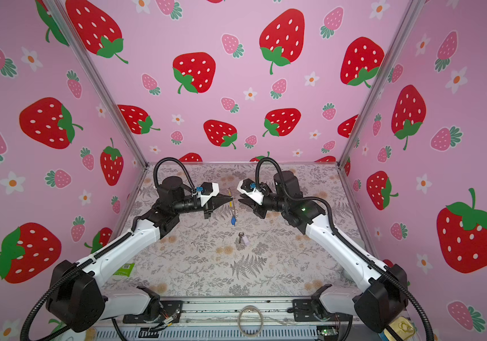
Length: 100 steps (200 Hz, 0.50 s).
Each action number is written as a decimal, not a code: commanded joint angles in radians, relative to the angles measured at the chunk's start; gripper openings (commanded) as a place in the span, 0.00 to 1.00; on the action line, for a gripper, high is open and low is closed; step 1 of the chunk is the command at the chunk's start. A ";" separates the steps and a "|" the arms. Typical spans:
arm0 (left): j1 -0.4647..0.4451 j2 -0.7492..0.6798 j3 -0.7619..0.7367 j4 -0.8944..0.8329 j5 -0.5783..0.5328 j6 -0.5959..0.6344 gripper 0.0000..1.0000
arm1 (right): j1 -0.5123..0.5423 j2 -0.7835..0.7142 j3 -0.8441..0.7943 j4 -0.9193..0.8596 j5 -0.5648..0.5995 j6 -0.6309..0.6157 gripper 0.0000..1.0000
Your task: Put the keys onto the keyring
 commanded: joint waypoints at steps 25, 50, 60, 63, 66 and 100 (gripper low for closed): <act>-0.006 0.001 -0.030 0.282 0.048 -0.156 0.00 | -0.005 -0.031 -0.044 0.181 -0.131 0.129 0.19; -0.008 0.004 -0.033 0.308 0.054 -0.170 0.00 | -0.007 -0.029 -0.048 0.222 -0.160 0.165 0.19; -0.010 0.004 -0.035 0.321 0.058 -0.175 0.00 | -0.007 -0.027 -0.046 0.223 -0.164 0.169 0.18; -0.010 0.004 -0.035 0.329 0.057 -0.178 0.00 | -0.007 -0.026 -0.047 0.223 -0.164 0.170 0.18; -0.010 0.004 -0.038 0.333 0.059 -0.180 0.00 | -0.007 -0.024 -0.047 0.223 -0.164 0.171 0.18; -0.012 0.004 -0.040 0.352 0.078 -0.192 0.00 | -0.008 -0.023 -0.055 0.251 -0.169 0.194 0.17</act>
